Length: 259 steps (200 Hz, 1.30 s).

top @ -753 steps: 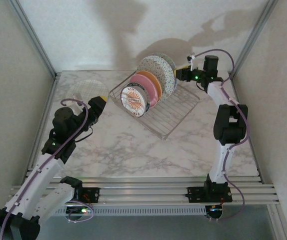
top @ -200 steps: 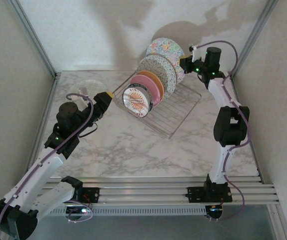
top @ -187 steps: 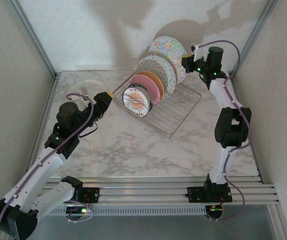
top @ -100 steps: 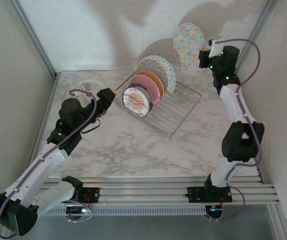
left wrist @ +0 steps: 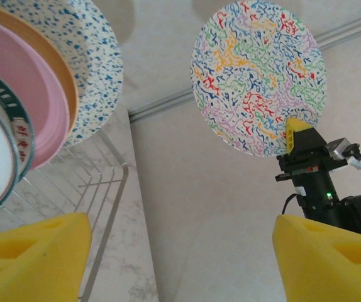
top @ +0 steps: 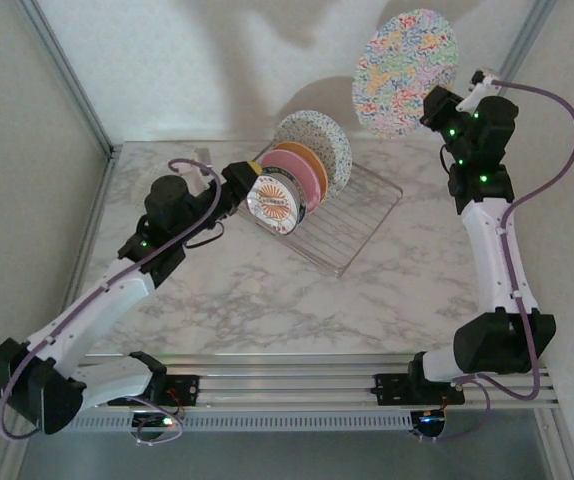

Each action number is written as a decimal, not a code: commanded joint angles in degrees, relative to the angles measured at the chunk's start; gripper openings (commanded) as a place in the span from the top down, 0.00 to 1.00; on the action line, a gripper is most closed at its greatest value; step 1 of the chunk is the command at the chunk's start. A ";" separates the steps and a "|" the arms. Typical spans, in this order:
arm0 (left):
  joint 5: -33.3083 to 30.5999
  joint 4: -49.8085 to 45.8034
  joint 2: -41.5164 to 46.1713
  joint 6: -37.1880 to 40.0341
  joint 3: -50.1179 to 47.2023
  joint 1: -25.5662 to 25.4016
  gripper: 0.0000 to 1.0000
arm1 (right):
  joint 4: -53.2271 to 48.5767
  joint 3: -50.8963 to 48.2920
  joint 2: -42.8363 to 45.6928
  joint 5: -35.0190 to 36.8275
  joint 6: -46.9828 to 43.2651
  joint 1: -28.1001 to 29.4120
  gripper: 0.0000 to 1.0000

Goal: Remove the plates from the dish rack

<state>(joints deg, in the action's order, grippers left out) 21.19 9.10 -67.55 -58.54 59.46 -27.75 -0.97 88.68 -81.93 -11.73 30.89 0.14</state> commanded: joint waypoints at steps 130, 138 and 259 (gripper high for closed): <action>0.67 2.72 -13.60 -5.18 12.24 -3.84 0.36 | -3.70 0.33 -2.35 -16.61 30.75 14.97 1.00; 0.14 2.58 -13.50 -5.28 12.10 -3.82 0.38 | -3.57 0.50 -2.93 -17.37 31.81 15.30 1.00; -2.54 2.32 -12.91 -7.05 9.79 -3.83 0.69 | -5.97 -0.17 -3.35 -19.29 32.88 18.43 1.00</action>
<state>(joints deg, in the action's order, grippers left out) 19.64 10.28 -81.43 -64.97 69.58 -31.20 -8.91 87.57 -86.83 -28.75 64.31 17.41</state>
